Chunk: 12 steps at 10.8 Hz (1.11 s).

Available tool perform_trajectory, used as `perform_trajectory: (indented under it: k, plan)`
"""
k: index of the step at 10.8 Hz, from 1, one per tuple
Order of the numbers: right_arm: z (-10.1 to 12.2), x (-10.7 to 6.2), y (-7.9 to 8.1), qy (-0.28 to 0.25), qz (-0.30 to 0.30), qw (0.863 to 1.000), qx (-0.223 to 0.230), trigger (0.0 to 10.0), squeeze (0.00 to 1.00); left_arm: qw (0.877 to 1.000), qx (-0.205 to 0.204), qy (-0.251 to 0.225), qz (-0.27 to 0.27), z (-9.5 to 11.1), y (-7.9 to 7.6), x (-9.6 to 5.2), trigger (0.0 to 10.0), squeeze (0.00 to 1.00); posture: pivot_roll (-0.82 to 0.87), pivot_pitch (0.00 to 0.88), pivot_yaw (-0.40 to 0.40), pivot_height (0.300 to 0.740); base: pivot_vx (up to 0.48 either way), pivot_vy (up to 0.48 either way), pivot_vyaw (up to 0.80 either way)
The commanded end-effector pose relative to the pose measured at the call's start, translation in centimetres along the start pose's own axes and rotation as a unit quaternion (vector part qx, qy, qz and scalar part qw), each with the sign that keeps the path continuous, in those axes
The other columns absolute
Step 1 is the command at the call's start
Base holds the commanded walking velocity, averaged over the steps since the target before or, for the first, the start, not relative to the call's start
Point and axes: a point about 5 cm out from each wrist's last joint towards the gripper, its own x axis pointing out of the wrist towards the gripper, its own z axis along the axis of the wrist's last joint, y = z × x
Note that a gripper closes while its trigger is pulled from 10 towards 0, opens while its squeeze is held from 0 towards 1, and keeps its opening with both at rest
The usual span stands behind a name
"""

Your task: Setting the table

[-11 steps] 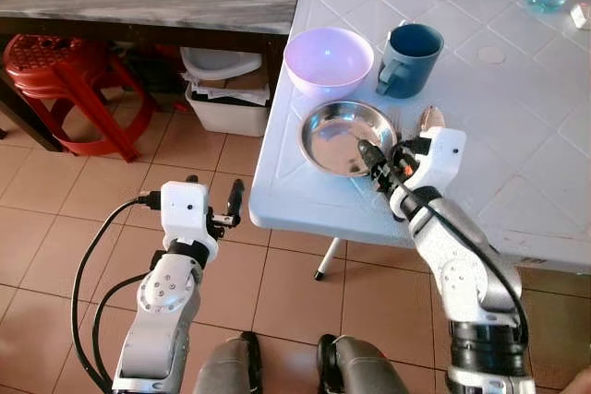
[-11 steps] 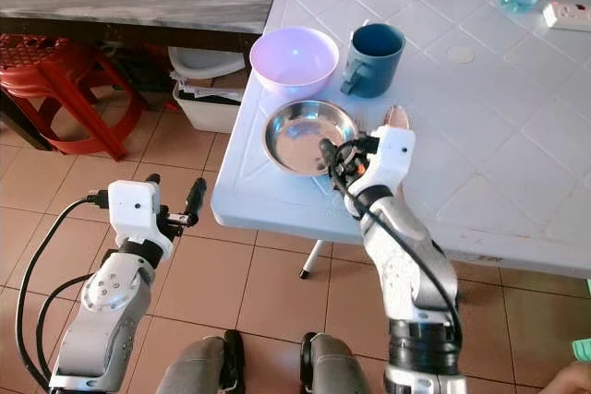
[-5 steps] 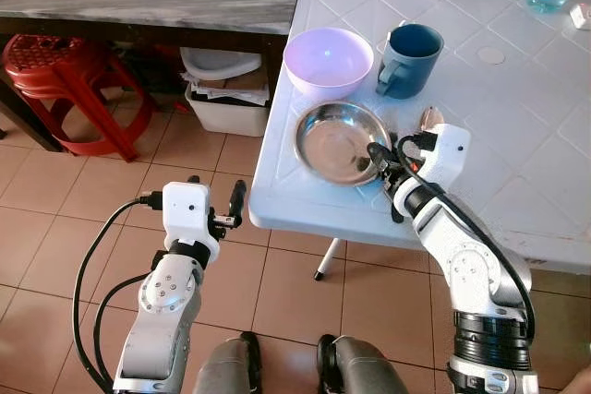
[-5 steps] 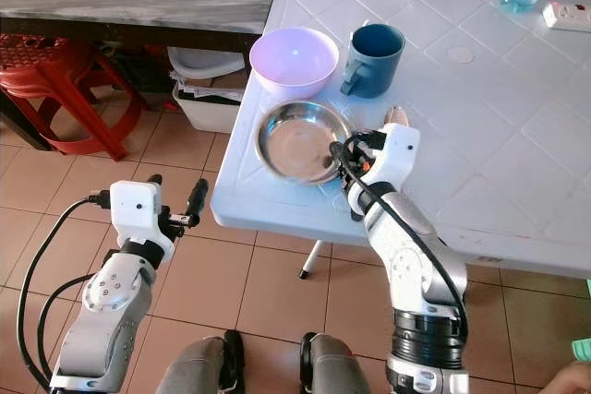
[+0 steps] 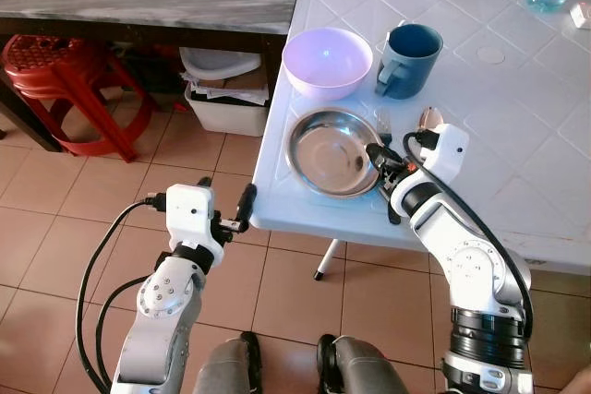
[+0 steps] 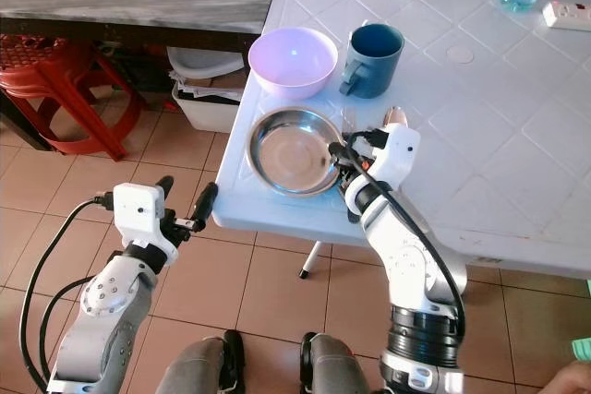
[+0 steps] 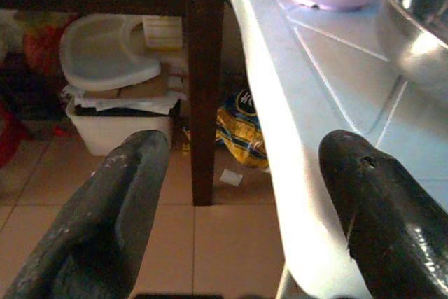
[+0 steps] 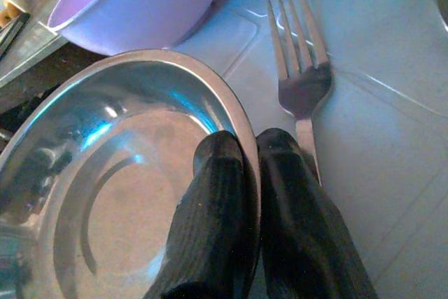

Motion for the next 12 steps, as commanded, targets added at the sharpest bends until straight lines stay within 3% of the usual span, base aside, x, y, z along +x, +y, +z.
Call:
perform_trajectory:
  k: [1,5,6,9,10,12]
  plan:
    - [-2.8,-0.1,-2.2,0.069,-0.067,0.995,0.019,0.0,0.00,1.000,-0.001,-0.004,-0.005,0.1,0.1,-0.2,10.0,0.00,-0.06,0.210,0.035,0.740,0.000,0.000,0.00]
    - [-2.4,0.1,-2.5,0.055,-0.093,0.992,0.065,0.0,0.00,1.000,-0.001,-0.007,-0.003,0.2,0.1,-0.1,10.0,0.00,-0.06,0.203,0.035,0.740,0.000,0.000,0.00]
    - [-1.2,0.2,-1.9,0.017,-0.081,0.994,0.068,0.0,0.00,1.000,0.001,0.002,0.014,-0.1,0.4,0.0,10.0,0.00,-0.06,0.204,0.034,0.740,0.000,0.000,0.00]
    - [-0.3,0.4,0.5,-0.014,-0.011,0.995,0.099,0.0,0.00,1.000,-0.005,0.011,0.028,-0.5,0.6,0.2,10.0,0.00,-0.06,0.188,0.027,0.740,0.000,0.000,0.00]
    - [-0.2,0.4,1.0,-0.025,0.008,0.994,0.106,0.0,0.00,1.000,-0.007,0.011,0.028,-0.5,0.6,0.3,10.0,0.00,-0.07,0.178,0.028,0.740,0.000,0.480,0.00]
    - [0.7,0.1,1.5,-0.069,0.026,0.995,0.072,0.0,0.00,1.000,-0.010,0.014,0.024,-0.7,0.5,0.4,10.0,0.00,-0.07,0.166,0.038,0.740,0.000,0.480,0.00]
